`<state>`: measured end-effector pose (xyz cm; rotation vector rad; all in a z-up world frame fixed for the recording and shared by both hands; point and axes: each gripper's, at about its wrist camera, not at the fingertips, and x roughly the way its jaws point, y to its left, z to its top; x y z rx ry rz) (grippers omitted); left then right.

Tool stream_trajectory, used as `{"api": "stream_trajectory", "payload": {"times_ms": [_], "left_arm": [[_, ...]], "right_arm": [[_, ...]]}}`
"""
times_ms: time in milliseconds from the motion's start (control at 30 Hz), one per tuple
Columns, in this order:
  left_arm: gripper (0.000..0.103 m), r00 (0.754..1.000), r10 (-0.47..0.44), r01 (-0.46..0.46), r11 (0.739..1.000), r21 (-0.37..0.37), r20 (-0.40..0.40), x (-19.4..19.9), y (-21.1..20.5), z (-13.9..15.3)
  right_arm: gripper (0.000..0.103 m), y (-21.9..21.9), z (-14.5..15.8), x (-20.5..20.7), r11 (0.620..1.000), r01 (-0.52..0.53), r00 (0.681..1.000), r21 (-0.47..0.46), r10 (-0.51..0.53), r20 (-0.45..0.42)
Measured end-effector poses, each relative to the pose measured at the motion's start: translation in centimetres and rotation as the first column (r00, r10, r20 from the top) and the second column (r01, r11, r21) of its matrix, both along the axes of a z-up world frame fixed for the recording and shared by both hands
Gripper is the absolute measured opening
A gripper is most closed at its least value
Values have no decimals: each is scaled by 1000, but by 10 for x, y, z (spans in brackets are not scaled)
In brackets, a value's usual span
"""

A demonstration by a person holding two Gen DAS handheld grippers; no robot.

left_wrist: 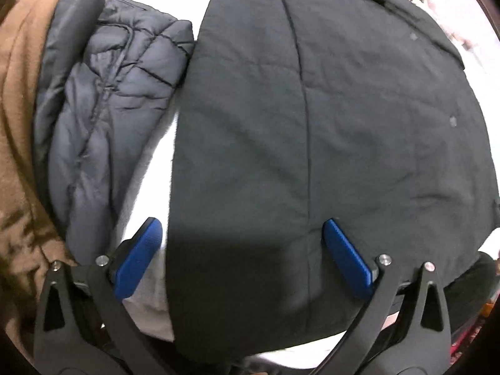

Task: Fold large clothes
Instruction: 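Grasp the coat hem with both tools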

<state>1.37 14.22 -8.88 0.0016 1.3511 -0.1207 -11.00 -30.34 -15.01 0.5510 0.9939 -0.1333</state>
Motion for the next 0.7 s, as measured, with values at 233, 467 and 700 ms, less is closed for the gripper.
{"api": "stream_trajectory", "payload": {"times_ms": [233,467,700], "left_arm": [[68,998,45,-25,946,-325,55,5,33,2],[14,996,61,-21,846,-532,58,-4,33,23],[13,954,77,157,692,-705,288,-35,35,113]], "right_arm": [[38,-6,-14,-1,943,-30,994,332,-8,110],[20,7,35,-17,947,-57,924,316,-69,376],[19,18,99,-36,967,-78,825,242,-74,560]]}}
